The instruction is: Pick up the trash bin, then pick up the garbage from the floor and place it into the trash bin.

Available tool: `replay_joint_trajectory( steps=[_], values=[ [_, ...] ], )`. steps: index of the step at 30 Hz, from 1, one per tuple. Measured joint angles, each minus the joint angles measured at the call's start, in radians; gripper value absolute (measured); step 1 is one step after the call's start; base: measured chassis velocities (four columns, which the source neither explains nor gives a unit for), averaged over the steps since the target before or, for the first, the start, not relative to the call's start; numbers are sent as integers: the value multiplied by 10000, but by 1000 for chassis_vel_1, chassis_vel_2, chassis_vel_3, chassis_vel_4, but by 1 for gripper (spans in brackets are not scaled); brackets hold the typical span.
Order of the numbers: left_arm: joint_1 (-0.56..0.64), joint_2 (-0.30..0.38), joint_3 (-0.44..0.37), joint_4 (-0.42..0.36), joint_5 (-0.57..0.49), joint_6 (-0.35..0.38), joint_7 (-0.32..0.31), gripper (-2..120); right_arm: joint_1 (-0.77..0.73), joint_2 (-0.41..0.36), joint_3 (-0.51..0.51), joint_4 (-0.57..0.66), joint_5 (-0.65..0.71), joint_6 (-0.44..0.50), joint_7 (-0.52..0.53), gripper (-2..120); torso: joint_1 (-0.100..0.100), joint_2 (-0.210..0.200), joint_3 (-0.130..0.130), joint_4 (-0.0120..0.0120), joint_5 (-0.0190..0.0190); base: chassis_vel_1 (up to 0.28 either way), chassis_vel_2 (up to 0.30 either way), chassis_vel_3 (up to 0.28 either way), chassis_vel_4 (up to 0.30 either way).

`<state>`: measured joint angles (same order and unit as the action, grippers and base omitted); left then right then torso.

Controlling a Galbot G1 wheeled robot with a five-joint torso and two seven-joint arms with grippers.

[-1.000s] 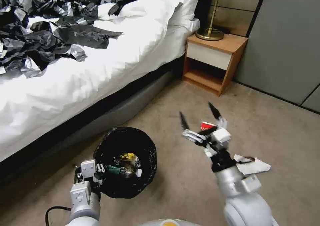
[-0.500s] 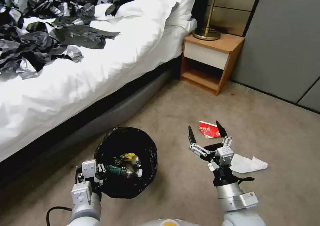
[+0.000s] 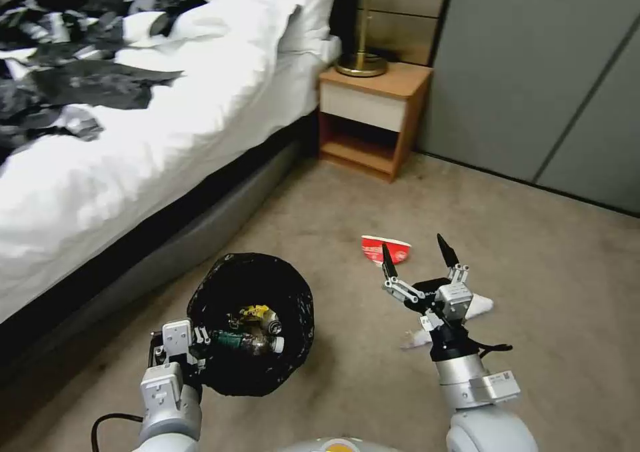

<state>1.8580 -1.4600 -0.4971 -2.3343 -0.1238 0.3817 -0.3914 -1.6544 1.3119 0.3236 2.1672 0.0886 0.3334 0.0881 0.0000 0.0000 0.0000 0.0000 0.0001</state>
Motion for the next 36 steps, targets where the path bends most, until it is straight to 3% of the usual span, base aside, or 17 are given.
replay_joint_trajectory(
  steps=[19,24,27,28,31,32,36],
  values=[
    [29,-32,9,-42,39,-81,35,1,-54,0,-111,35,-93,-140,-242,100,0,0,0,-1,0,-103,-102,-95,-100],
    [16,1,13,-42,1,-215,48,1,65,-108,-235,126,99,-713,36,100,0,0,0,2,-1,0,0,0,0],
    [23,13,14,-29,-12,-279,52,1,463,-324,-536,281,585,-2187,519,100,1,0,0,0,-2,0,0,0,0],
    [23,13,14,-29,-12,-279,52,1,463,-324,-536,281,585,-2187,519,100,1,0,0,0,-2,0,0,0,0],
    [37,12,12,2,-6,-295,51,1,1268,-530,-985,20,1721,-4289,1163,100,0,0,0,0,-2,0,0,0,0],
    [37,12,12,2,-6,-295,51,1,1268,-530,-985,20,1721,-4289,1163,100,0,0,0,0,-2,0,0,0,0],
    [50,9,14,25,9,-296,51,1,2218,-667,-1374,-959,3206,-5813,1381,100,1,0,1,2,-1,0,0,0,0]
  ],
)
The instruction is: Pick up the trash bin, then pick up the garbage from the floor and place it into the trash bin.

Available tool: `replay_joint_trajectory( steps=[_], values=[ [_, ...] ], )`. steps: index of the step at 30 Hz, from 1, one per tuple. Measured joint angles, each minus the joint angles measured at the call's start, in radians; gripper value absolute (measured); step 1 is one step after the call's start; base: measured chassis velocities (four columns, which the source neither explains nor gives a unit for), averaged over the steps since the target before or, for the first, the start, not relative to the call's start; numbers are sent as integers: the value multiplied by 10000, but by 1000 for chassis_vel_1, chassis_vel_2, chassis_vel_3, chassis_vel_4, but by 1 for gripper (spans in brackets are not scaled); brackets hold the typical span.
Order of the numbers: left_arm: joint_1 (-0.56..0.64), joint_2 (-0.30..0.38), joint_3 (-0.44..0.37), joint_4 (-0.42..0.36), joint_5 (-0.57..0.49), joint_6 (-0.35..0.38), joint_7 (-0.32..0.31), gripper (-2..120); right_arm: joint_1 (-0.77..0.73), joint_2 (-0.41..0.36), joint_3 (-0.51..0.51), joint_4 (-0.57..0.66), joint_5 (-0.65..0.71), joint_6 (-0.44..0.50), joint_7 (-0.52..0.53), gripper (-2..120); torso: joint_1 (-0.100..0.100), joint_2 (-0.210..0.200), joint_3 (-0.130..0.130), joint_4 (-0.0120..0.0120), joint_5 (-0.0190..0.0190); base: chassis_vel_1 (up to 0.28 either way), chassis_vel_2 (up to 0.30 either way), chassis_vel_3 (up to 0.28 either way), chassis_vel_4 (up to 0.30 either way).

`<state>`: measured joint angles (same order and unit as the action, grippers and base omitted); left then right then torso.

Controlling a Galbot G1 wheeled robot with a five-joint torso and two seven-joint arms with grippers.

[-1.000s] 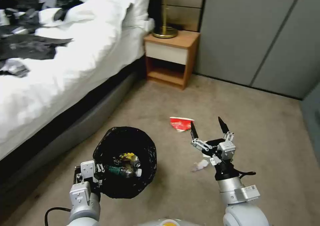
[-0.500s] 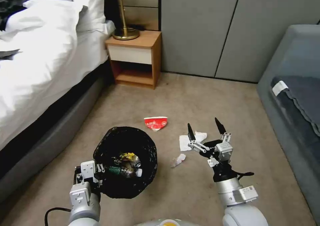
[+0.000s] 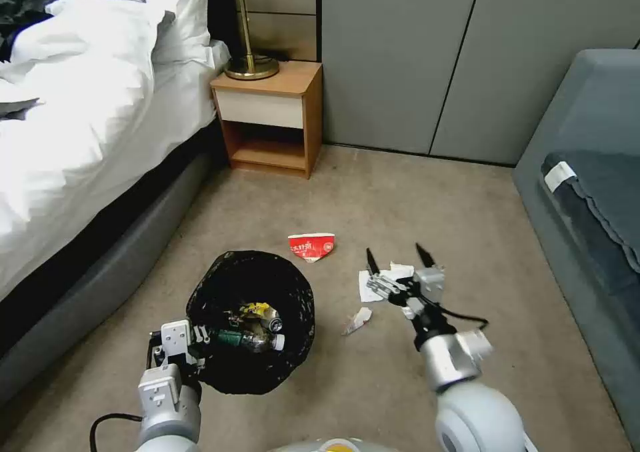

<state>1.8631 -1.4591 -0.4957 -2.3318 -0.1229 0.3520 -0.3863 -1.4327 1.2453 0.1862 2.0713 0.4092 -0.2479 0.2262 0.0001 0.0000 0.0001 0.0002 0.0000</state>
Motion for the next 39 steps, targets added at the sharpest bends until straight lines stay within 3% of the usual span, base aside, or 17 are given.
replay_joint_trajectory(
  steps=[3,4,7,9,11,19,29,39],
  values=[
    [11,-3,-57,40,3,-1,9,1,748,-6,-365,-1207,1069,-1143,191,100,0,-1,0,-2,-2,0,0,0,0],
    [11,-3,-57,40,3,-1,9,1,748,-6,-365,-1207,1069,-1143,191,100,0,-1,0,-2,-2,0,0,0,0],
    [-2,-25,-90,116,34,5,9,1,1572,155,-780,-2721,1746,-1741,327,100,0,0,0,-2,-1,0,0,0,0],
    [-6,-29,-91,129,40,7,9,1,1634,170,-804,-2842,1762,-1770,313,100,0,0,0,-2,0,0,0,0,0],
    [-52,-71,-77,219,101,23,8,1,2145,302,-983,-3954,1743,-1921,104,100,-1,0,0,-2,-1,0,0,0,0],
    [-68,-109,-55,321,163,34,8,1,2893,573,-1098,-5996,1209,-1649,-283,100,0,0,0,-3,0,0,0,0,0],
    [-72,-183,-8,414,284,-59,7,1,3265,750,-915,-7079,918,-1095,-703,100,0,0,0,-2,0,0,0,0,0],
    [75,-267,32,365,437,-244,8,1,3642,1443,-795,-8744,614,-586,-1313,96,0,0,-1,-2,1,0,0,0,0]
  ],
)
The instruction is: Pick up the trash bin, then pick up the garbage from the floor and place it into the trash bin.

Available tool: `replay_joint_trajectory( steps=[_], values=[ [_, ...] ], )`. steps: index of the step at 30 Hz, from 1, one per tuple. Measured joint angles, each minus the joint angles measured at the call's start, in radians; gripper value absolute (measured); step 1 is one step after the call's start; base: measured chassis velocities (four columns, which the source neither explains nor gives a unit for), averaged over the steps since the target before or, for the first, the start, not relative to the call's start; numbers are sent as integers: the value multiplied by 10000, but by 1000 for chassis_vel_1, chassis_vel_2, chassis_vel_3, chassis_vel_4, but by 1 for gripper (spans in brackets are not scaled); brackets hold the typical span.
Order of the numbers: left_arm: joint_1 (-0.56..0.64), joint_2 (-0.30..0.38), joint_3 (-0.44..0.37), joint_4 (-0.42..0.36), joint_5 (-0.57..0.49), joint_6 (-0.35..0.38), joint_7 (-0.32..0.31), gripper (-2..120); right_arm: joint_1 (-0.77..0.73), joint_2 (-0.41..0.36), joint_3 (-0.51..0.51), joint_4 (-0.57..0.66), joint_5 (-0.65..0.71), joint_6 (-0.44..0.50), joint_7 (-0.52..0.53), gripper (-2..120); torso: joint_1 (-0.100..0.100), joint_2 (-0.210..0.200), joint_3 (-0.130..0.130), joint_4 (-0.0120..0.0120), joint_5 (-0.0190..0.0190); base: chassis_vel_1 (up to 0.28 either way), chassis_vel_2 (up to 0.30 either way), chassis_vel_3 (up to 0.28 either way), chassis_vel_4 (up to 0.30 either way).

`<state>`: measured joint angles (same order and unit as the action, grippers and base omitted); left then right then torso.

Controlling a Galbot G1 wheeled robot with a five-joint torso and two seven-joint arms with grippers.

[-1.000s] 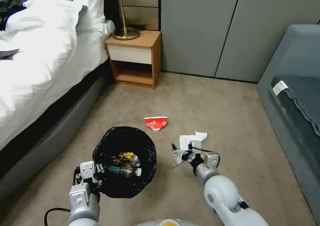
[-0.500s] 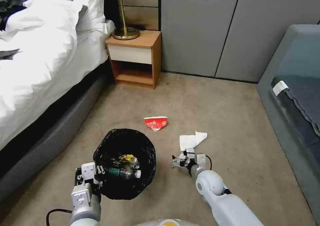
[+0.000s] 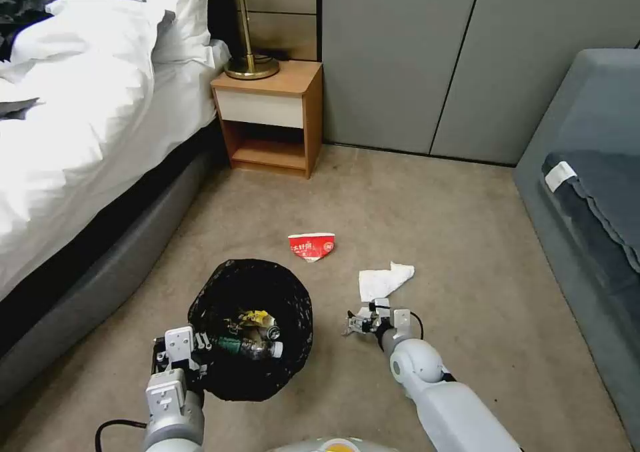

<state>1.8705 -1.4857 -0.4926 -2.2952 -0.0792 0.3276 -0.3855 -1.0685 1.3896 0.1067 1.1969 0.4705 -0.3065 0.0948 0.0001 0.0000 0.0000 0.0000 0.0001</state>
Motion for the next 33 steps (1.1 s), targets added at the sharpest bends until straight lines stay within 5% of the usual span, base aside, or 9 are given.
replay_joint_trajectory(
  steps=[16,33],
  values=[
    [135,-41,24,-175,66,-126,-16,1,692,928,457,-2425,-907,1248,-724,67,-3,11,-7,-1,-9,0,0,0,0],
    [10,-5,43,-171,21,-130,-21,1,218,461,414,-1460,-927,1211,-431,5,0,-2,4,-1,5,-1,3,9,-1]
  ],
)
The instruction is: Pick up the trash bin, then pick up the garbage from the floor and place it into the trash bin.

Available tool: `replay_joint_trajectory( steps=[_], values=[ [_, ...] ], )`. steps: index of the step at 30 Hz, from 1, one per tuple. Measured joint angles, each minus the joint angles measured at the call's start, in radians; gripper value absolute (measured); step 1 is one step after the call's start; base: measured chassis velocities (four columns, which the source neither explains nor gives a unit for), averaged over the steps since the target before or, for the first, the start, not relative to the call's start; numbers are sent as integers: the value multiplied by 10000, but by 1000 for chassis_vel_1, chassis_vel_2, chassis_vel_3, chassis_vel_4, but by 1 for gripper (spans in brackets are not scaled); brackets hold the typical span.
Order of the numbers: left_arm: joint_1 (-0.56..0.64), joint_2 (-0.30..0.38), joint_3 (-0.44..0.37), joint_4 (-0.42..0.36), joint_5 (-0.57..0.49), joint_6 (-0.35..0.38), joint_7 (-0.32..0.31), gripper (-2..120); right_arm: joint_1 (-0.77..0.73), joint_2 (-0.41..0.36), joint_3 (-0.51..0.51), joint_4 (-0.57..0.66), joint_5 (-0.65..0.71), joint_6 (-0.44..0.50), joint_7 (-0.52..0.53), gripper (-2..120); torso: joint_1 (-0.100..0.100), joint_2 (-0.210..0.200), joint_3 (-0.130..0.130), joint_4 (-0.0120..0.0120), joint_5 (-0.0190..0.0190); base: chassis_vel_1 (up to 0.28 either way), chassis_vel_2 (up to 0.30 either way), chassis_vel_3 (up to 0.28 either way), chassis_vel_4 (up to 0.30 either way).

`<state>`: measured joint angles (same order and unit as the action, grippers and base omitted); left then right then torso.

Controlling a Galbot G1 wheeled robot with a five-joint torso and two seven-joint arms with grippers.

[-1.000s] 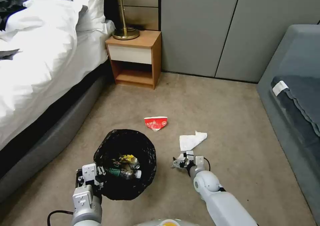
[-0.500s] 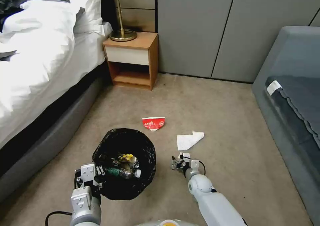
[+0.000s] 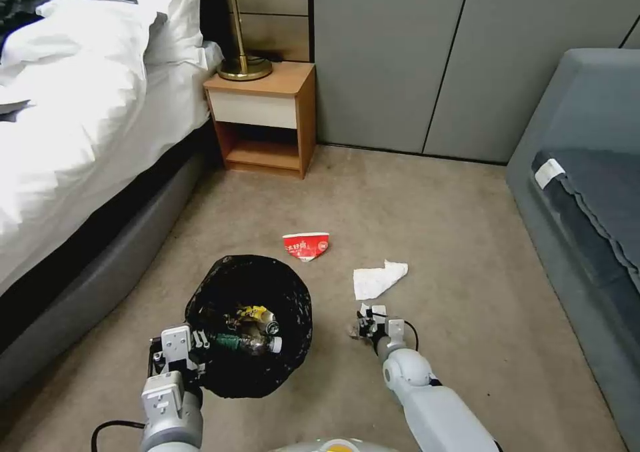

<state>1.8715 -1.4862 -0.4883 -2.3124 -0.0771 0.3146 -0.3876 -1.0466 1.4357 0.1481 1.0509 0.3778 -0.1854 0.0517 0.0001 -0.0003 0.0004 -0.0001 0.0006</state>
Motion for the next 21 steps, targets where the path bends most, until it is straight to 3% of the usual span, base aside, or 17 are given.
replay_joint_trajectory(
  steps=[2,10,15,17,18,19,20,21],
  values=[
    [-10,25,1,14,-21,5,0,1,-26,-41,-3,71,-38,-1,19,0,0,0,0,2,0,0,0,0,0],
    [-29,84,-9,17,-153,37,-1,1,-263,-199,-45,839,-135,106,139,0,0,-1,1,1,1,0,0,0,0],
    [-49,128,0,14,-255,93,-1,1,-1010,-575,-50,3458,-175,473,209,0,0,-1,-2,2,-6,0,0,0,0],
    [-49,128,0,14,-257,95,-1,1,-1010,-575,-50,3458,-175,473,209,0,0,-1,-2,2,-6,0,0,0,0],
    [-56,145,9,8,-311,143,-2,1,-1502,-744,-14,5273,-514,962,206,0,0,0,-2,-1,-4,0,0,0,0],
    [-58,151,12,6,-326,158,-2,1,-1613,-794,6,5767,-657,1175,175,0,0,-1,-2,2,-4,0,0,0,0],
    [-58,166,20,1,-351,186,-3,1,-1910,-897,70,7182,-1053,1879,-148,0,0,0,-3,0,-8,0,0,0,0],
    [-58,166,20,1,-351,186,-3,1,-1910,-897,70,7182,-1053,1879,-148,0,0,0,-3,0,-8,0,0,0,0]
  ],
)
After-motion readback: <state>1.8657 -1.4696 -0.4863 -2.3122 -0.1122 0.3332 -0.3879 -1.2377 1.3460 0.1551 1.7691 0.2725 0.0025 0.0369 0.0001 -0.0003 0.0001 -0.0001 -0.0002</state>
